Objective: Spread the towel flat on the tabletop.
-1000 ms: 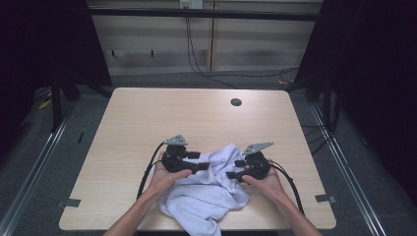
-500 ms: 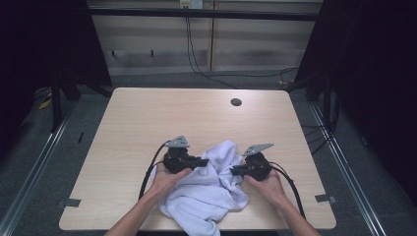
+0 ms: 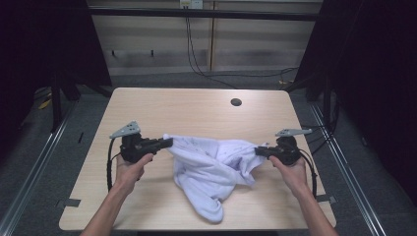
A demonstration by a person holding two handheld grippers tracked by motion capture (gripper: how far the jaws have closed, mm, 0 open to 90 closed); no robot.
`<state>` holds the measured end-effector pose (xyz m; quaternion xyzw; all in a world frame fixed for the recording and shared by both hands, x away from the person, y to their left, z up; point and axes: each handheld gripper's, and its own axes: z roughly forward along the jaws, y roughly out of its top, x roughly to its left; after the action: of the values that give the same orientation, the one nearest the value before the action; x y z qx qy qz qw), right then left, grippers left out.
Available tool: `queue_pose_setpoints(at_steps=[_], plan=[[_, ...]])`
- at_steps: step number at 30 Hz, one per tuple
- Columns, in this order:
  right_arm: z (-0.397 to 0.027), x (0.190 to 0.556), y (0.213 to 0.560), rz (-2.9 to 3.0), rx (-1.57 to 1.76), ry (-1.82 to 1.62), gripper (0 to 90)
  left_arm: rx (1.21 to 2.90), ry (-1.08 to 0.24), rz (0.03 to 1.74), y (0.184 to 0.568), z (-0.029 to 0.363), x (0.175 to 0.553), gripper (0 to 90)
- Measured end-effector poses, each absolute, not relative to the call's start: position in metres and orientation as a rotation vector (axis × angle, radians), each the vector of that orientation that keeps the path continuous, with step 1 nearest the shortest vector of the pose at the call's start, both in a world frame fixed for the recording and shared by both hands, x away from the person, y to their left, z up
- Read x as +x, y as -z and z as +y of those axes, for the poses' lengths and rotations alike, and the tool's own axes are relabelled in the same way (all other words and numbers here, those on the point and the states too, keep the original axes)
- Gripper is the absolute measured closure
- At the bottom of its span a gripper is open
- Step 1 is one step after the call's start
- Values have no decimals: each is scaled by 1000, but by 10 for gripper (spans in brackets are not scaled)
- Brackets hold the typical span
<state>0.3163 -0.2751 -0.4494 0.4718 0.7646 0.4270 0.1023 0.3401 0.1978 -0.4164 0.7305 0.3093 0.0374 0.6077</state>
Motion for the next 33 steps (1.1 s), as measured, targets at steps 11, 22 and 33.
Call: queue_pose_setpoints(at_steps=[11, 22, 33], plan=[[-337, 318, 386, 1969, 1433, -1335, 855, 1424, -288, 844, 370, 296, 334, 867], [-320, 376, 348, 1953, 1414, -1345, 856, 1405, -334, 867, 335, 292, 365, 868], [-330, 387, 299, 1782, 1278, -1614, 855, 1484, -333, 668, 291, 268, 338, 865]])
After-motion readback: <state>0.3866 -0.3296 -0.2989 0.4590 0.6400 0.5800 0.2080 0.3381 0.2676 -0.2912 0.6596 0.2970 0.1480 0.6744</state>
